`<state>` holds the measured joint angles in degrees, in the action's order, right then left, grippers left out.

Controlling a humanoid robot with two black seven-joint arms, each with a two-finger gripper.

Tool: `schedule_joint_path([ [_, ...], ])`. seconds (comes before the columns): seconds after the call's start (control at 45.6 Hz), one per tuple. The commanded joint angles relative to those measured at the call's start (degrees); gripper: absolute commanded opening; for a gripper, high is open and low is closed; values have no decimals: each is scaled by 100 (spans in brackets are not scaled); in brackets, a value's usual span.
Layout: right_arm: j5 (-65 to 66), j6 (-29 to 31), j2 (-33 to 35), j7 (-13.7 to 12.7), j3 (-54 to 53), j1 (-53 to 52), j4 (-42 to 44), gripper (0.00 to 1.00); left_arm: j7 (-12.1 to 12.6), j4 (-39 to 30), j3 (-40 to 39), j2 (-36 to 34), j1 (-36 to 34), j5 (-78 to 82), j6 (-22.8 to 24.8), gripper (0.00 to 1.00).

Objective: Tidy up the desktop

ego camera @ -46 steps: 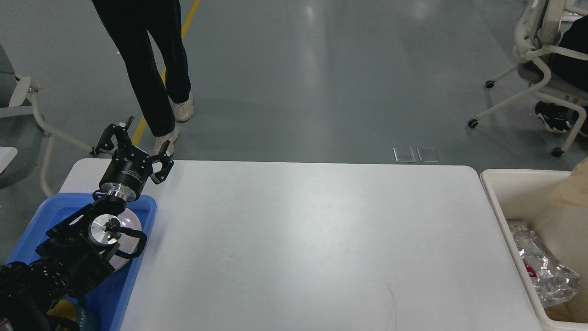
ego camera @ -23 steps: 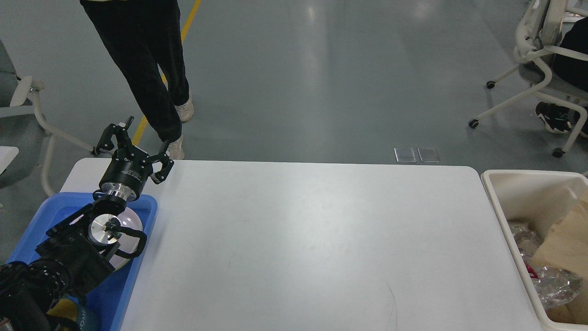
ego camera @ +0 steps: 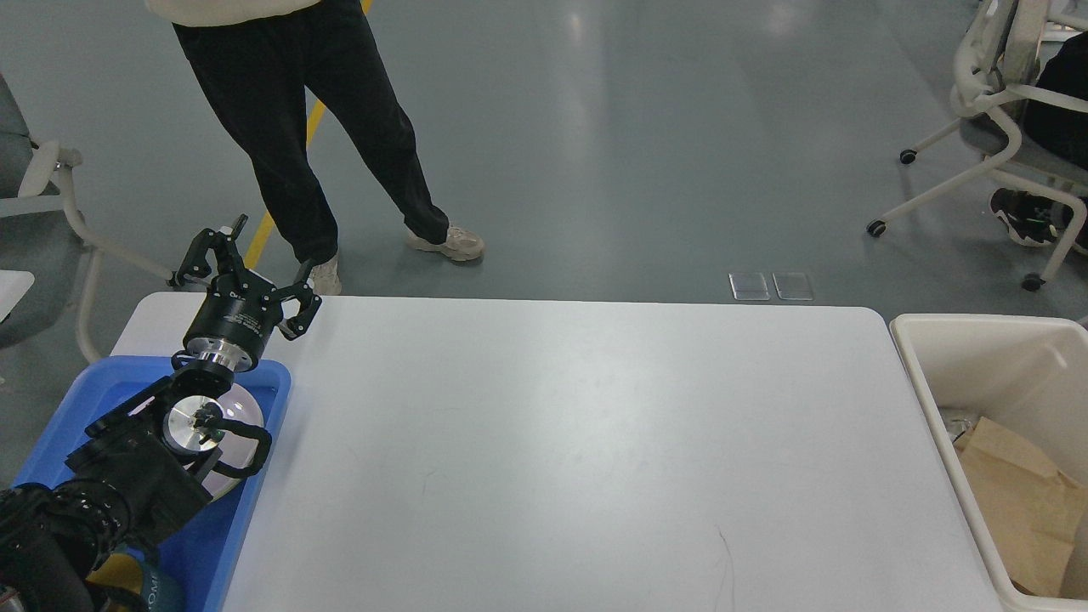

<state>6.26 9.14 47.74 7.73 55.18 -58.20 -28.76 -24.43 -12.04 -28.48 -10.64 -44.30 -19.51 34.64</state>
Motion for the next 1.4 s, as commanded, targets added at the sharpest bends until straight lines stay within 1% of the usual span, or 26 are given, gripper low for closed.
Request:
schedule_joint_path([
  [0.0,33,1641,78,0,634,-1095,-200,100,0,0,0,0,0,0,-1,97],
  [0.132,24,3012,34,0,652,-1991,-560,100,0,0,0,0,0,0,-1,97],
  [0.219,24,3672,-45,-8,608,-2668,-946,100,0,0,0,0,0,0,-1,97],
  [0.307,24,3937,-343,-17,591,-3275,-1298,100,0,0,0,0,0,0,-1,97],
  [0.373,24,3955,-624,-26,582,-3609,-1439,100,0,0,0,0,0,0,-1,97],
  [0.438,24,3946,-923,-17,547,-3821,-1387,100,0,0,0,0,0,0,-1,97],
  [0.504,24,3893,-1231,-17,389,-3839,-1290,100,0,0,0,0,0,0,-1,97],
  [0.592,15,3779,-1495,0,-146,-3707,-957,100,0,0,0,0,0,0,-1,97],
  [0.723,-55,3761,-1960,9,-1630,-3426,-149,100,0,0,0,0,0,0,-1,97],
  [0.877,-64,3507,-3190,0,-3011,-3207,826,100,0,0,0,0,0,0,8,97],
  [1.052,-72,2506,-4438,0,-4216,-2424,2242,100,0,0,0,0,0,0,-1,97],
  [1.14,-73,1988,-4843,9,-4717,-2100,2603,100,0,0,0,0,0,0,-1,97],
  [1.293,-73,1029,-5028,36,-5166,-1686,2621,100,0,0,0,0,0,0,-1,97],
  [1.381,-73,791,-5020,36,-5271,-1615,2621,100,0,0,0,0,0,0,-1,97],
])
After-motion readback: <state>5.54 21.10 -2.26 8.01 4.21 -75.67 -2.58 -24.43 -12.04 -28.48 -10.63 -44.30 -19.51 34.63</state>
